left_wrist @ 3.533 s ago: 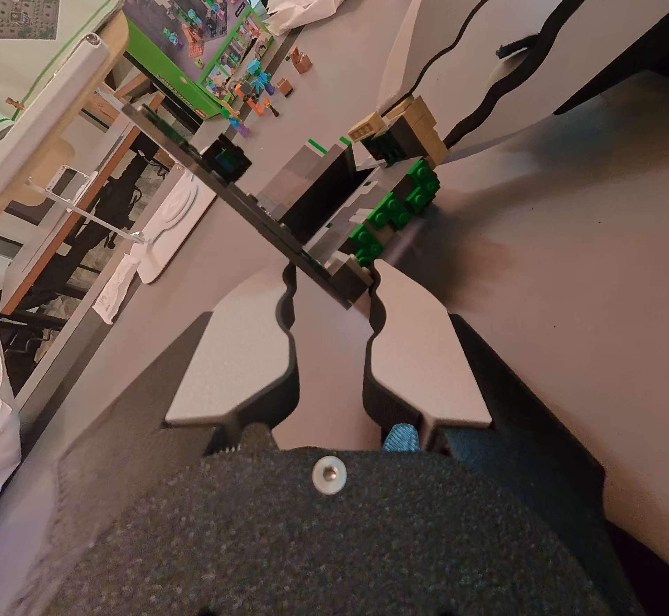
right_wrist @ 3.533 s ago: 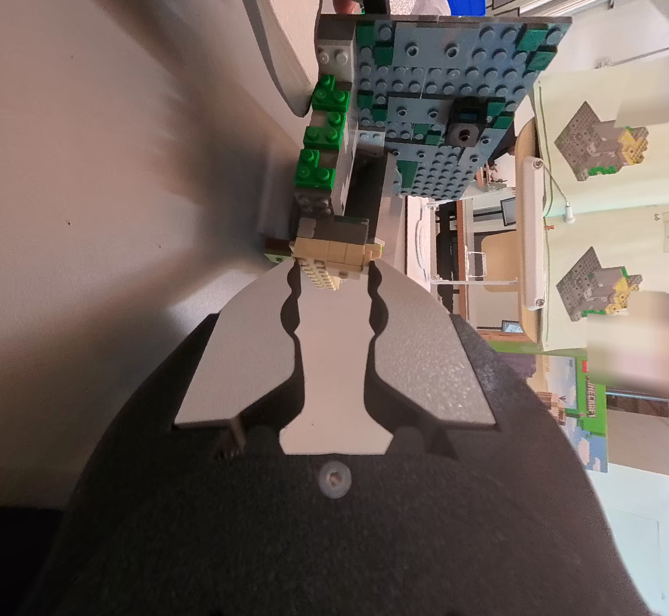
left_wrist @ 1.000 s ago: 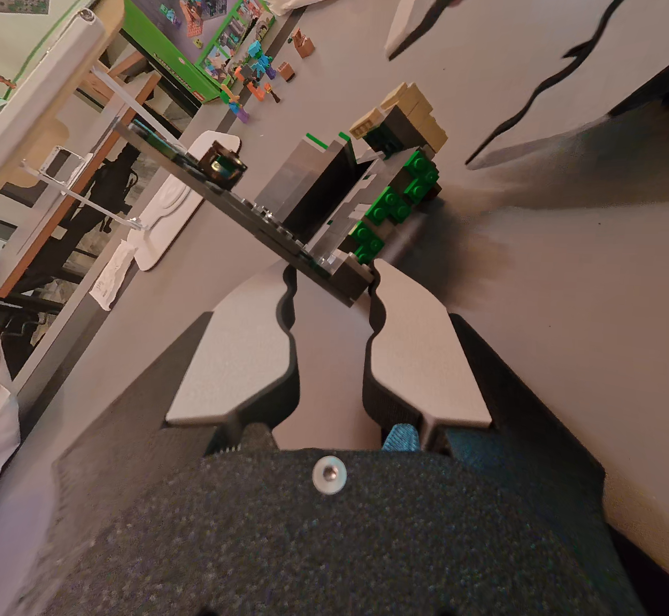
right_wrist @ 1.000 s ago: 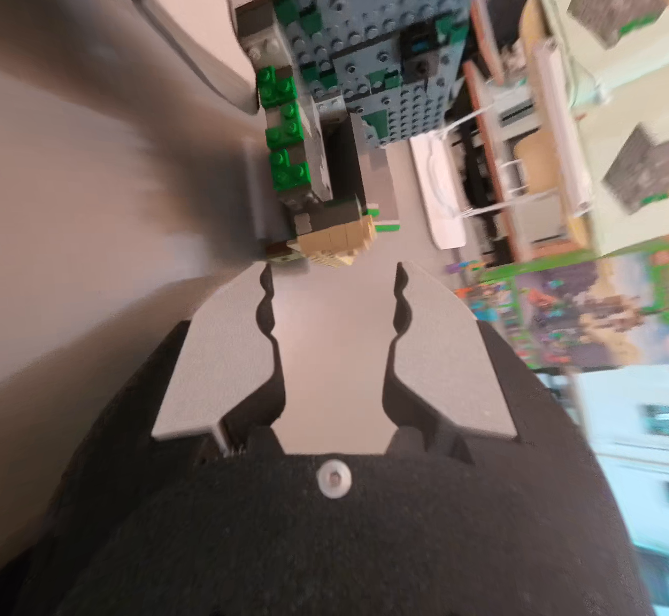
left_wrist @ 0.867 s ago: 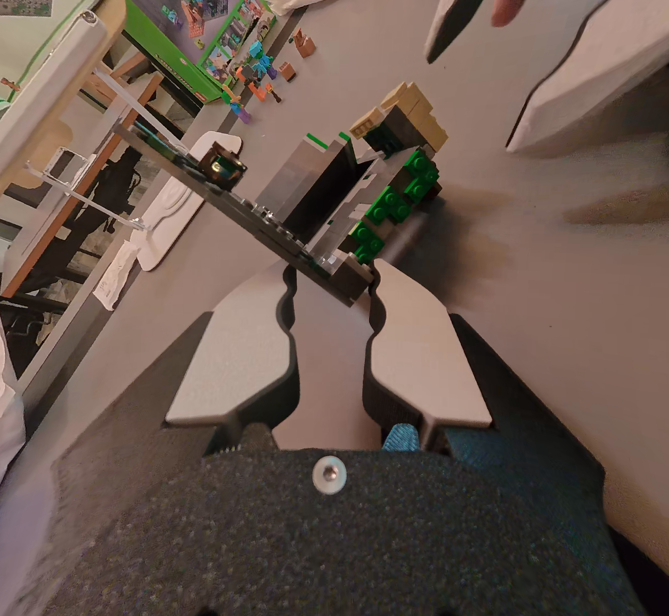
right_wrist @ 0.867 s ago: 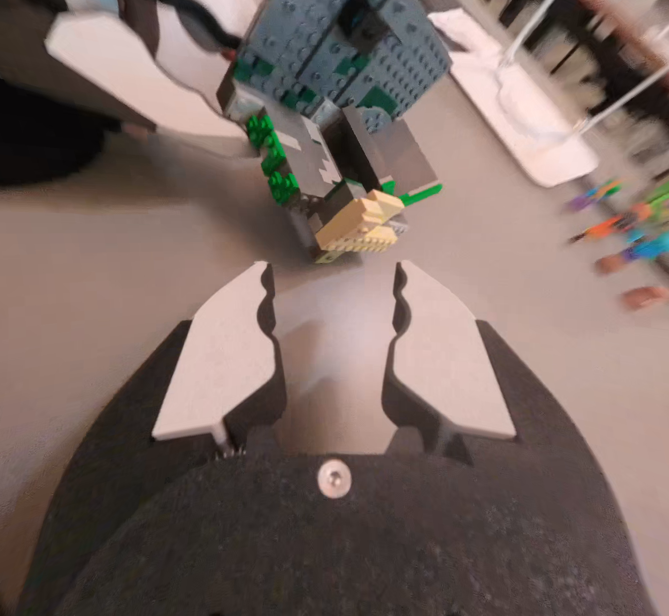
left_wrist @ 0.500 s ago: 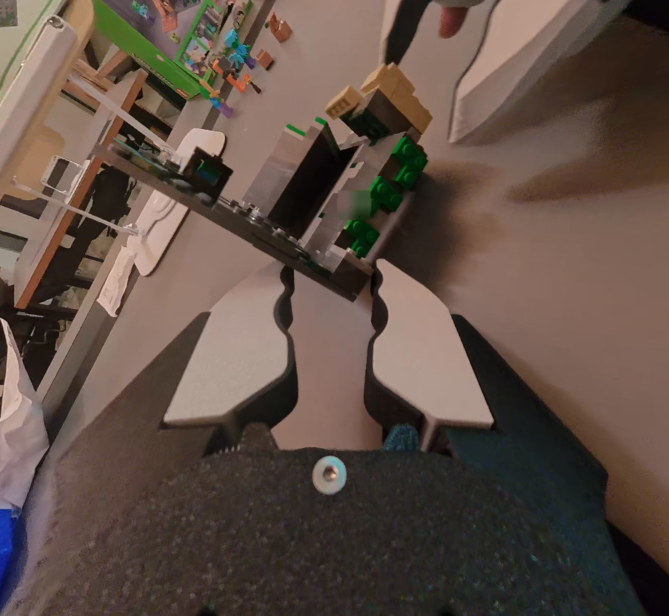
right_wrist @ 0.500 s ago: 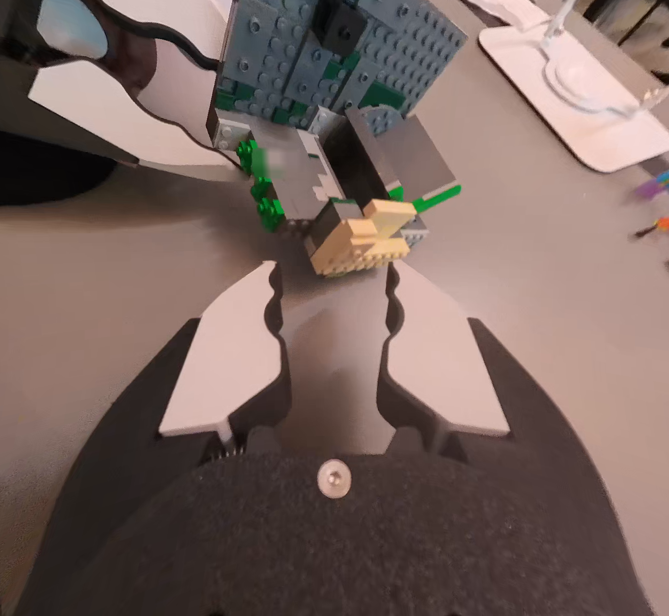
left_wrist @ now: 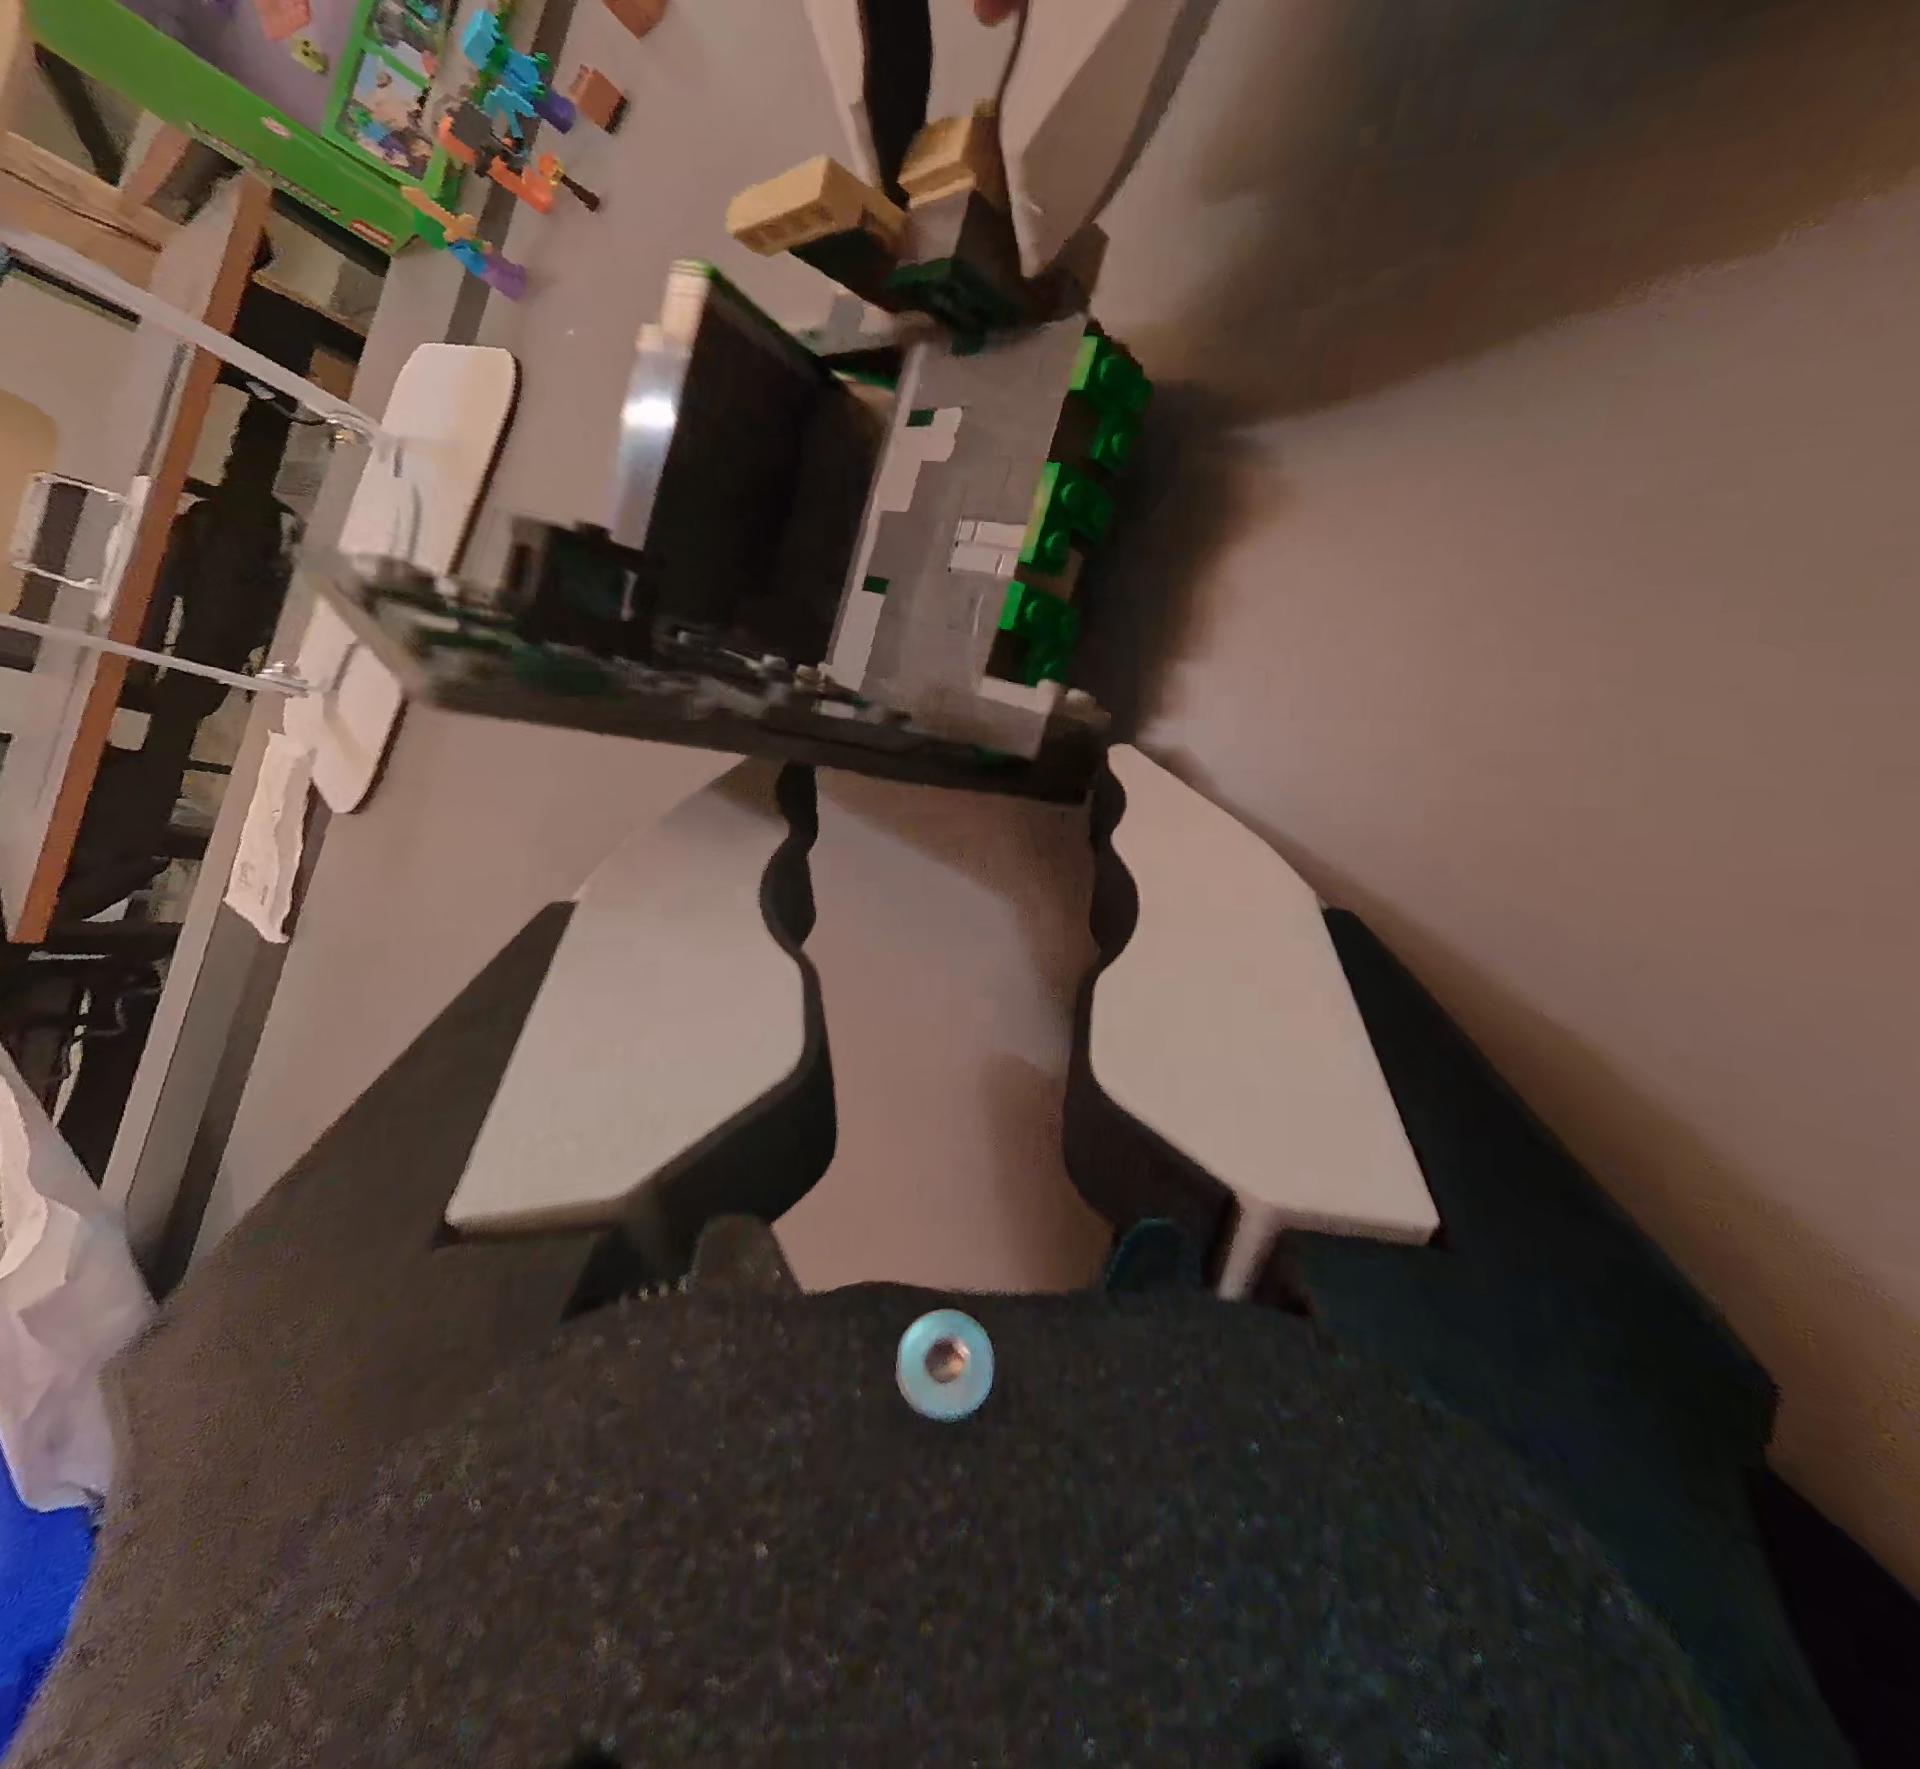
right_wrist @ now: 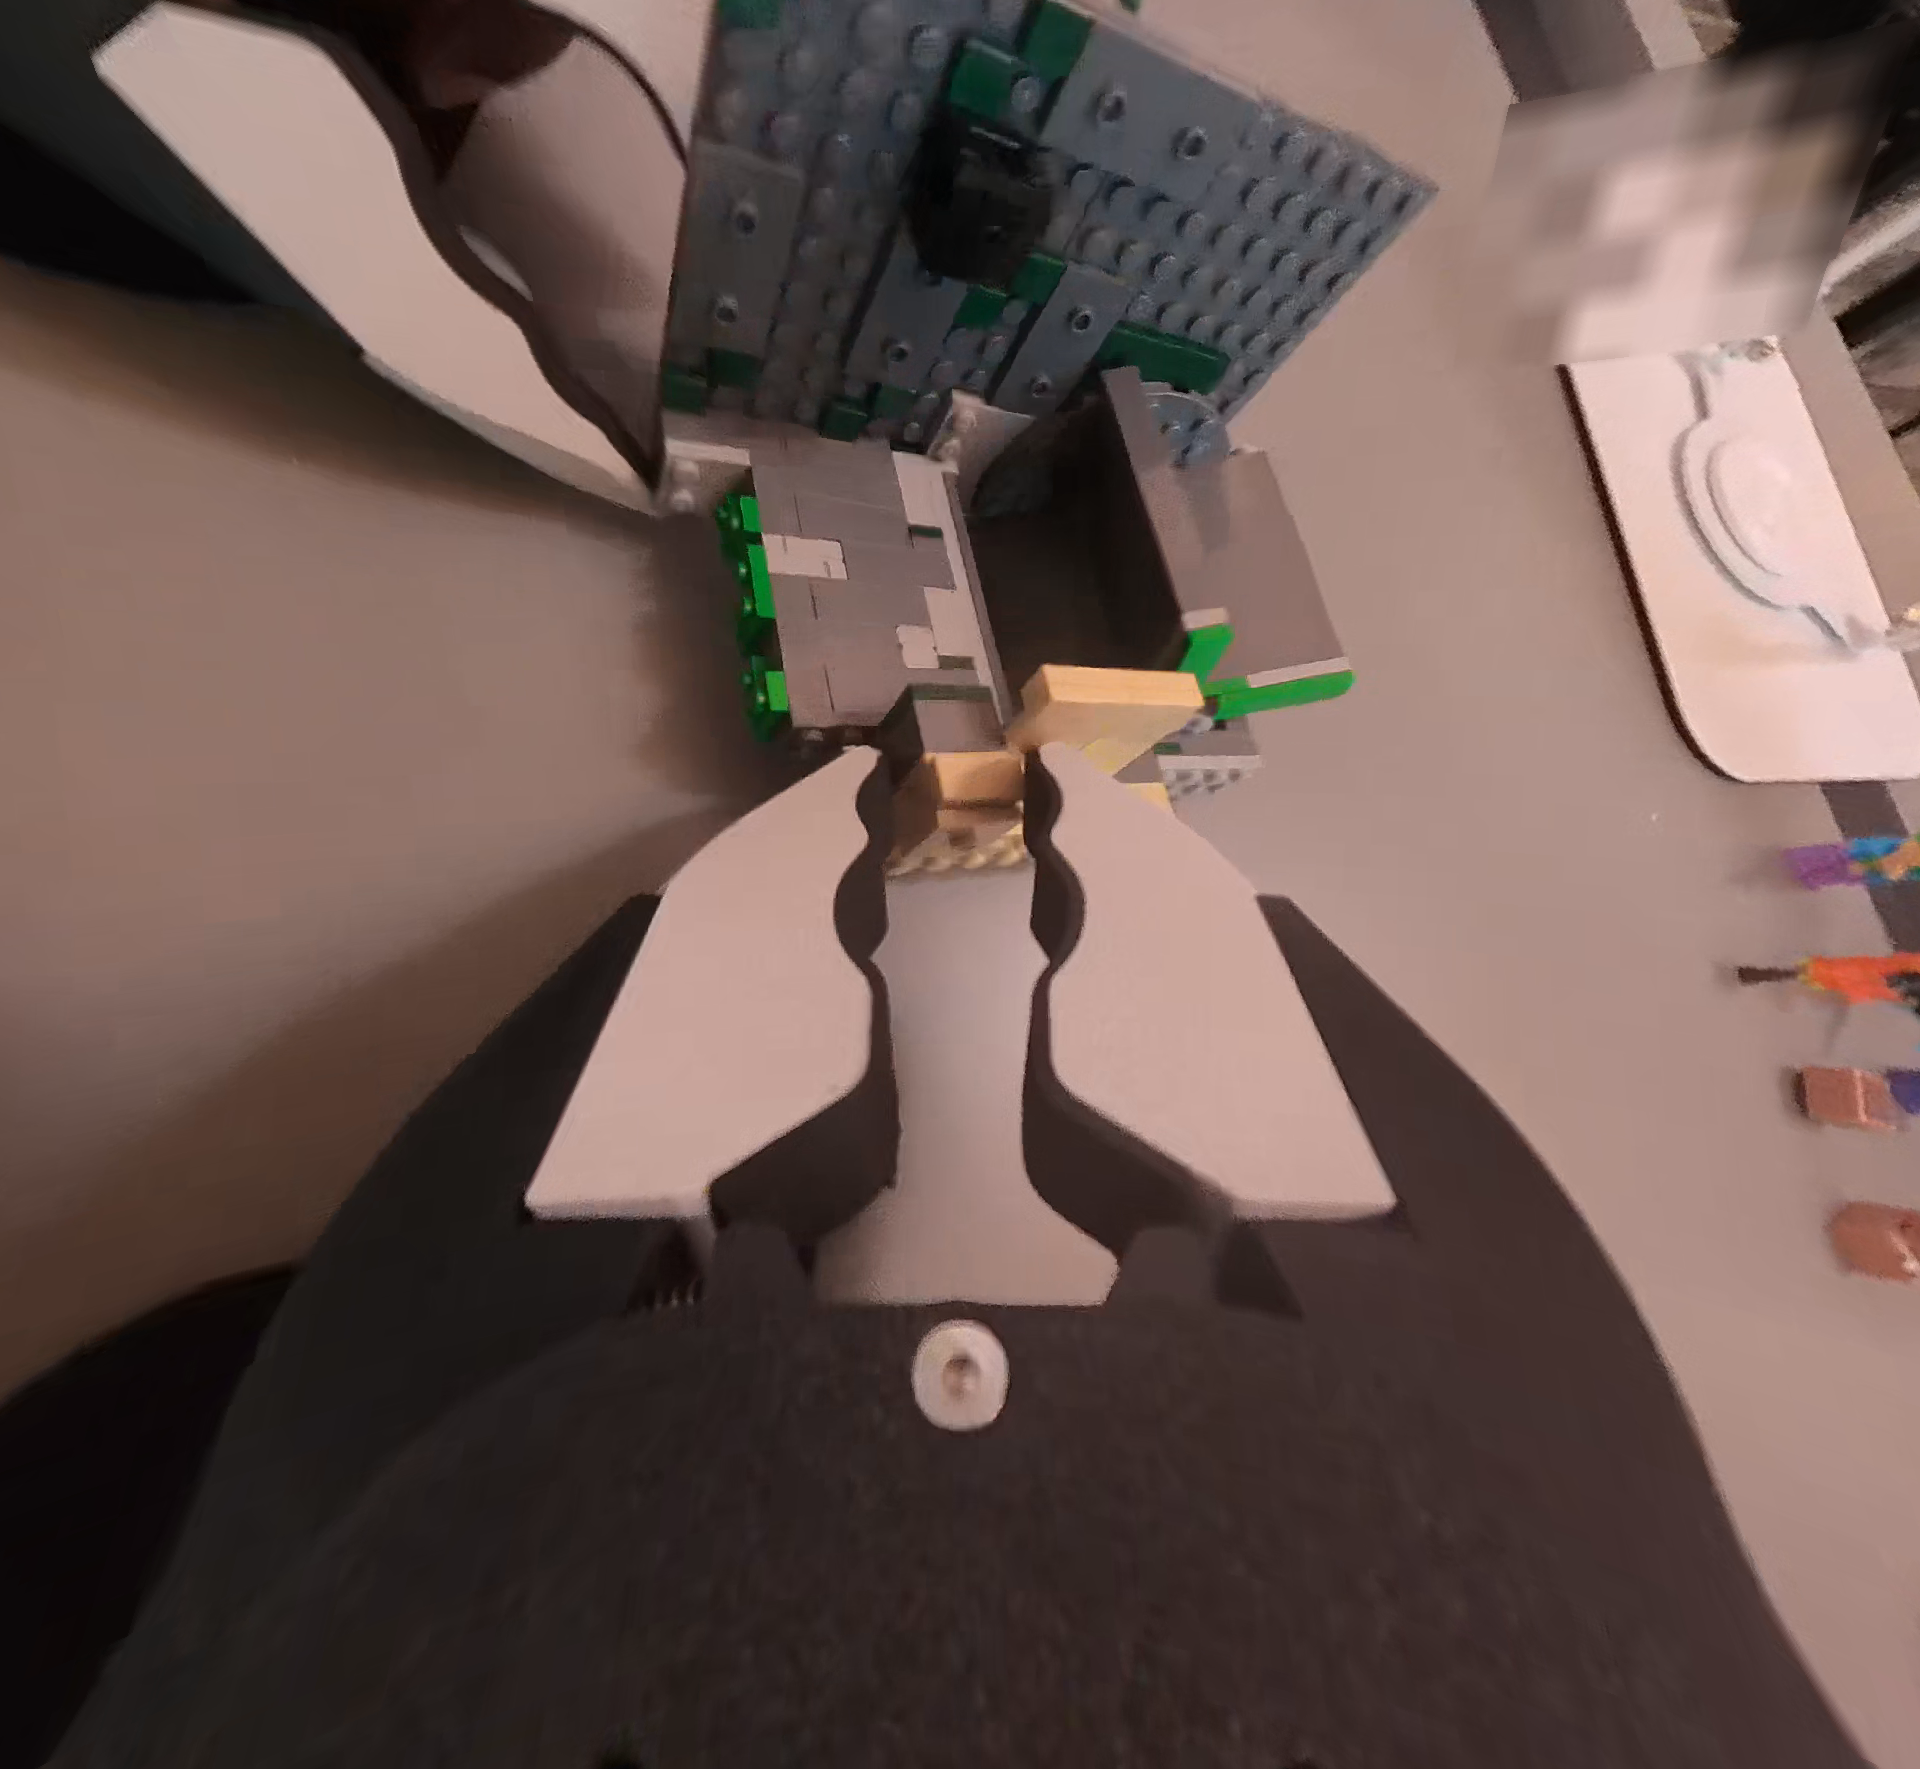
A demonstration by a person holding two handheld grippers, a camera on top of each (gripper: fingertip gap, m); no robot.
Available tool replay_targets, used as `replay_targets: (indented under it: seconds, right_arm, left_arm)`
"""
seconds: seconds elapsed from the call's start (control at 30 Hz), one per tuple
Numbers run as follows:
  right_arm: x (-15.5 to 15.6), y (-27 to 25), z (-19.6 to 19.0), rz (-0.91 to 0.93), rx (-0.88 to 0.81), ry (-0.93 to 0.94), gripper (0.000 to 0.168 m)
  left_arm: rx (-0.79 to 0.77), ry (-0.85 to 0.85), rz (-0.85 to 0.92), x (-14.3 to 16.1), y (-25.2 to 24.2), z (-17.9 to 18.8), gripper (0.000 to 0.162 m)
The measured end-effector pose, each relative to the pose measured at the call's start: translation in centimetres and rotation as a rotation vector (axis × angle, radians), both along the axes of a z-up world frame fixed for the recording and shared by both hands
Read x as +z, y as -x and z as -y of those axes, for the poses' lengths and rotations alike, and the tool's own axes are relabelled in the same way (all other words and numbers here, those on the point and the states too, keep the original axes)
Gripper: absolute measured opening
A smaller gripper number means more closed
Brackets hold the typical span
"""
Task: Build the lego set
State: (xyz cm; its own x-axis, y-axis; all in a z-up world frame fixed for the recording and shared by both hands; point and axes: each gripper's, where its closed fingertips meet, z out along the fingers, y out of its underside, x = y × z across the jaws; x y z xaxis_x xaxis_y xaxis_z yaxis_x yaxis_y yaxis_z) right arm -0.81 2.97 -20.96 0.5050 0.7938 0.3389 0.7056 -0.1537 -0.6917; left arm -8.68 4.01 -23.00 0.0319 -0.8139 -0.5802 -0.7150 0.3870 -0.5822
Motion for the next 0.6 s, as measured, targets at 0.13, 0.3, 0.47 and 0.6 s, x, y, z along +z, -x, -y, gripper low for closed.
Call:
replay_targets:
  seconds: [0.13,0.3,0.47,0.6]
  right_arm:
    - [0.2,-1.1,-0.4,0.149,0.140,0.008,0.022]
    - [2.3,-1.9,-1.5,0.359,0.295,0.006,0.022]
    - [4.4,-2.9,-3.4,0.682,0.483,-0.007,0.022]
    - [4.7,-3.3,-4.7,0.978,0.659,0.001,0.022]
  left_arm:
    - [-0.037,0.052,-0.025,-0.3,0.2,1.0,0.054]
    - [-0.042,0.087,-0.010,0.0,0.5,1.4,0.053]
    - [-0.032,0.131,0.038,0.8,0.9,1.2,0.049]
    - [-0.025,0.127,0.050,0.9,0.9,1.0,0.049]
